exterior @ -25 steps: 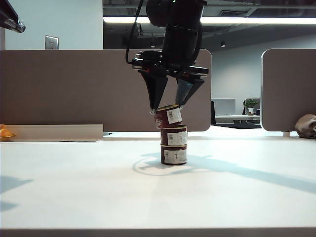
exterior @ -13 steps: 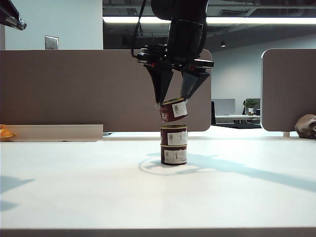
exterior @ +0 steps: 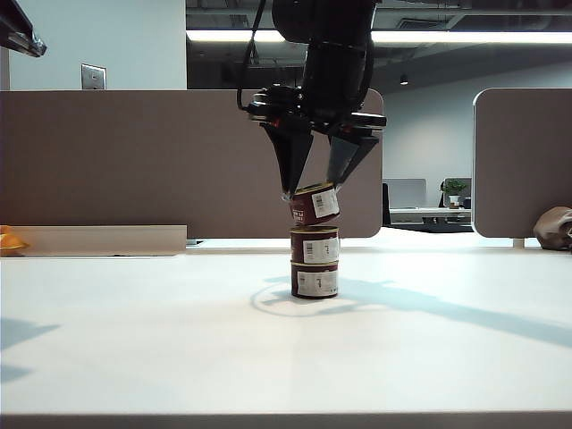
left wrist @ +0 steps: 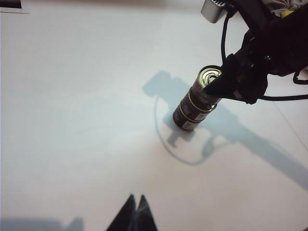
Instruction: Pick up the cans one by one and stack them together.
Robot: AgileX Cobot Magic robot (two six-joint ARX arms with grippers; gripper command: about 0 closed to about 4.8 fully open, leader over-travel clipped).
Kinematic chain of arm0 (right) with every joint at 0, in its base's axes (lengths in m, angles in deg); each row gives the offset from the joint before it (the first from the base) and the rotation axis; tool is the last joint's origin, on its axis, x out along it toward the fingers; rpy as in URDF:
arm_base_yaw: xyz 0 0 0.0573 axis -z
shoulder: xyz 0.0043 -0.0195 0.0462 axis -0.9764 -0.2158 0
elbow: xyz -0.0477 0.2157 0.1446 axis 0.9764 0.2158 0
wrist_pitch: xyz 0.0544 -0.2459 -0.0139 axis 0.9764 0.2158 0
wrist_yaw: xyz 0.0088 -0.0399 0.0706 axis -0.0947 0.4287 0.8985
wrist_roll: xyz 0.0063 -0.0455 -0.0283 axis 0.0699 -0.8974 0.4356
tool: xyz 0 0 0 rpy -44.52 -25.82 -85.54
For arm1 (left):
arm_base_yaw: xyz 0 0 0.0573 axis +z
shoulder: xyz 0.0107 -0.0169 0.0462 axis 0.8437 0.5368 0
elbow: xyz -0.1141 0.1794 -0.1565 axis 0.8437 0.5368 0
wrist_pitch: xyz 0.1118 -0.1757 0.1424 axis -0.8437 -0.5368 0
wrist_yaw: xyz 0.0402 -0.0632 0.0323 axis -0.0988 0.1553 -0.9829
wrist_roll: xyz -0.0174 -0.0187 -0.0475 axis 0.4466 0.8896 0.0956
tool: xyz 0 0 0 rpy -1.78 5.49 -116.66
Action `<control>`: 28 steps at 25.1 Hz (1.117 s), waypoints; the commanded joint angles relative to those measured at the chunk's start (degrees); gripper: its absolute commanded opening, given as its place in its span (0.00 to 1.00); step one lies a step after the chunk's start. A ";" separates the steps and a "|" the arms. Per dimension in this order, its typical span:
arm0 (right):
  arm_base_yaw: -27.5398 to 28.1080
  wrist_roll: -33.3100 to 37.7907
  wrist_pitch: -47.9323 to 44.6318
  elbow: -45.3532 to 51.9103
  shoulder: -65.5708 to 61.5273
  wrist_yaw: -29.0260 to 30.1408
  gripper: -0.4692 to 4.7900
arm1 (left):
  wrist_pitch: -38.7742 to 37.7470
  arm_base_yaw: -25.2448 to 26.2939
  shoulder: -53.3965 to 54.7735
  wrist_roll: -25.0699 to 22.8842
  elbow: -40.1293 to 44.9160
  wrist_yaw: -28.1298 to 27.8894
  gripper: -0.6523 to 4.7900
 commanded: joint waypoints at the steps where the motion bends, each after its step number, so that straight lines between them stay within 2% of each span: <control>1: 0.07 -0.13 -0.39 -0.33 0.46 0.15 0.43 | 0.55 -0.02 -0.17 -0.15 -0.20 0.04 0.11; 9: 0.07 -0.11 0.74 -0.31 -1.09 1.68 0.43 | 0.50 -0.02 -0.20 -0.13 -0.20 0.04 0.11; 10: 0.04 -0.11 0.50 -0.31 -1.20 1.95 0.44 | 0.50 -0.02 -0.20 -0.13 -0.20 0.04 0.11; 13: 0.04 -0.04 0.20 -0.33 -1.31 2.99 0.55 | 0.50 -0.02 -0.20 -0.13 -0.20 0.02 0.11; 19: 0.07 -0.09 0.20 -0.31 -1.33 2.84 0.57 | 0.52 -0.02 -0.20 -0.13 -0.20 0.00 0.11; 26: 0.07 -0.09 0.15 -0.33 -1.33 2.49 0.82 | 0.52 -0.02 -0.22 0.07 -0.20 0.04 0.11; 27: 0.04 -0.09 0.13 -0.33 -1.31 0.76 0.91 | 0.52 -0.02 -0.22 0.07 -0.20 0.04 0.11; 28: 0.04 -0.09 0.11 -0.33 -1.31 -0.13 0.95 | 0.52 -0.02 -0.22 0.07 -0.20 0.04 0.11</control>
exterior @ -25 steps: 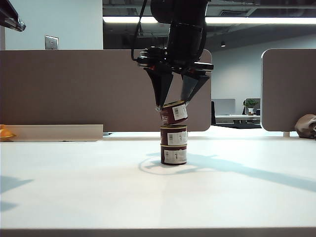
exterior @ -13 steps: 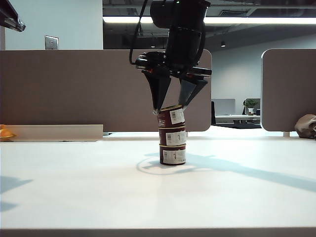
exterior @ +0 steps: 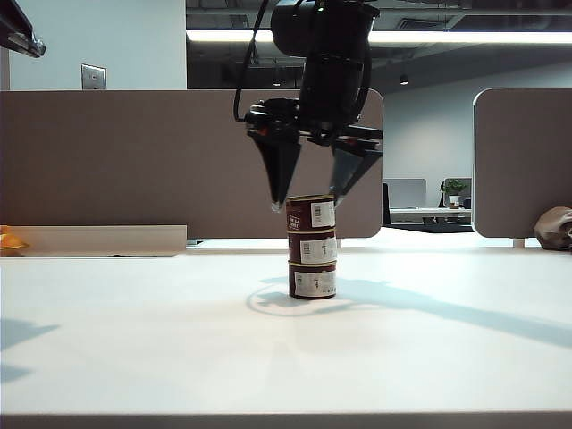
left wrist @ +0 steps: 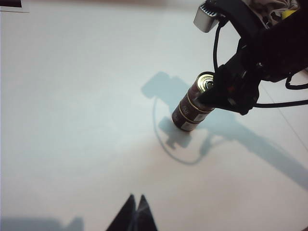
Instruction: Pick up the cans one by one and stack them together.
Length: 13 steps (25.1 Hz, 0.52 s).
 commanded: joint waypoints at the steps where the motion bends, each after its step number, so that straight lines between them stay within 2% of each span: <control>1: -0.09 -0.11 -0.33 -0.28 0.24 -2.36 0.95 | 0.61 -0.02 -0.24 -0.02 -0.20 0.04 0.11; 10: -0.17 -0.13 -1.77 -0.39 4.09 -2.14 0.95 | 0.24 -0.02 -2.08 -0.02 -0.20 -0.07 0.11; 11: -0.17 -0.13 -1.70 -0.39 5.11 -2.05 0.90 | 0.20 -0.02 -2.60 -0.02 -0.20 -0.13 0.11; 12: -0.17 -0.13 -1.49 -0.39 5.86 -1.99 0.78 | 0.13 -0.02 -2.71 -0.02 -0.20 -0.11 0.11; 13: -0.17 -0.13 -0.96 -0.39 7.37 -1.90 0.40 | -0.11 -0.02 -2.99 -0.02 -0.20 -0.11 0.11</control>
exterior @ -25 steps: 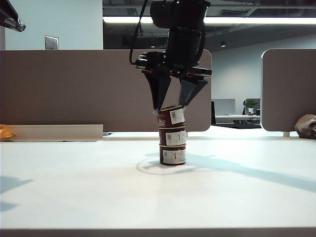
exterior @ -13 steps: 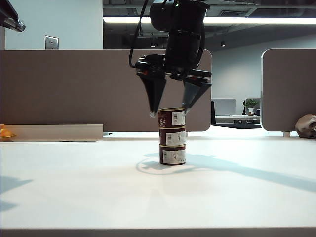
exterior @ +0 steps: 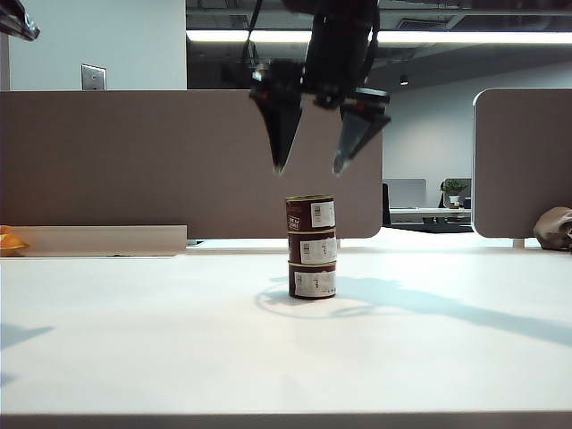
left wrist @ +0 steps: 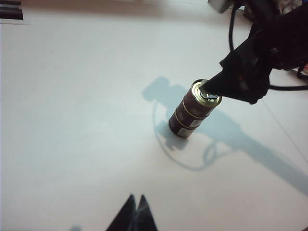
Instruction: Pick up the cans one by one and stack them together.
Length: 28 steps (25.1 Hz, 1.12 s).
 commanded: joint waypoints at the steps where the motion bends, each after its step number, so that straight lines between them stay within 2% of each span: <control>1: -0.13 -0.20 0.66 -0.39 3.48 0.37 0.19 | -0.24 -0.02 -0.87 -0.02 -0.20 -0.09 0.11; 2: -0.13 -0.22 0.37 -0.39 4.83 0.37 0.08 | -0.31 -0.02 -1.07 0.00 -0.20 -0.07 0.11; 8: -0.57 -0.24 -3.58 -0.37 12.74 0.37 0.08 | -1.11 -0.02 -3.87 0.00 -0.20 -0.09 0.11; 14: -1.20 -0.35 -7.93 -0.26 22.12 5.55 0.08 | -1.81 -0.02 -9.73 1.53 -0.20 -0.13 0.11; 16: -2.10 -1.18 -8.90 -0.26 24.79 5.55 0.08 | -1.79 -0.02 -11.82 2.78 -0.20 -0.13 0.11; 23: -5.57 -3.89 -10.64 -0.20 30.62 5.49 0.08 | -1.77 -0.02 -17.27 2.71 -0.17 -0.15 0.11; 28: -5.57 -4.57 -12.07 3.28 34.97 5.29 0.08 | -2.64 -0.02 -19.39 2.58 -0.17 0.28 0.11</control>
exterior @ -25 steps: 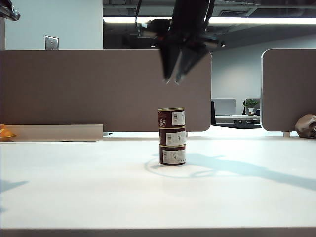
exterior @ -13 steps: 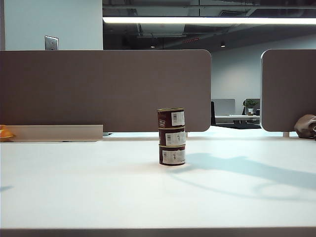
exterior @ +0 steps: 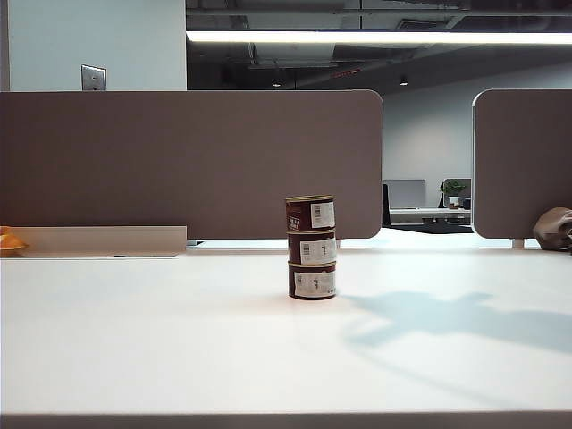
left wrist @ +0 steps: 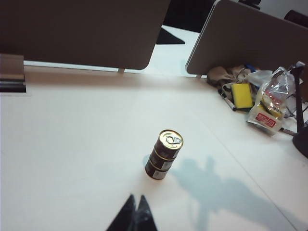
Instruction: Pick up the cans one by one and stack them together.
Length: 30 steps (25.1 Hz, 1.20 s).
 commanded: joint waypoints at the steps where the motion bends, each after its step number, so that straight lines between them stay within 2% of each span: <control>1: 0.04 -0.55 -2.54 3.43 3.37 -0.15 0.08 | -0.68 0.00 -0.66 0.00 -0.15 0.24 0.11; 11: 0.11 -0.68 -19.91 29.97 23.06 -0.11 0.08 | -3.89 0.00 -1.07 0.00 -0.09 0.26 0.11; 15: 0.13 0.61 -29.09 43.74 34.62 -0.11 0.08 | -3.69 0.00 -1.07 -0.04 0.33 -0.22 0.11; 20: 0.13 4.81 -32.41 55.28 43.91 -0.11 0.08 | -2.21 0.00 -1.07 -0.46 2.56 -1.57 0.11; 26: 0.11 9.81 -35.04 64.67 49.07 -0.13 0.08 | 1.07 0.00 -1.07 0.00 7.54 -1.42 0.11; 30: 0.13 9.92 -36.89 73.00 53.53 -0.07 0.08 | 5.84 0.00 -1.07 -0.02 12.39 -1.46 0.11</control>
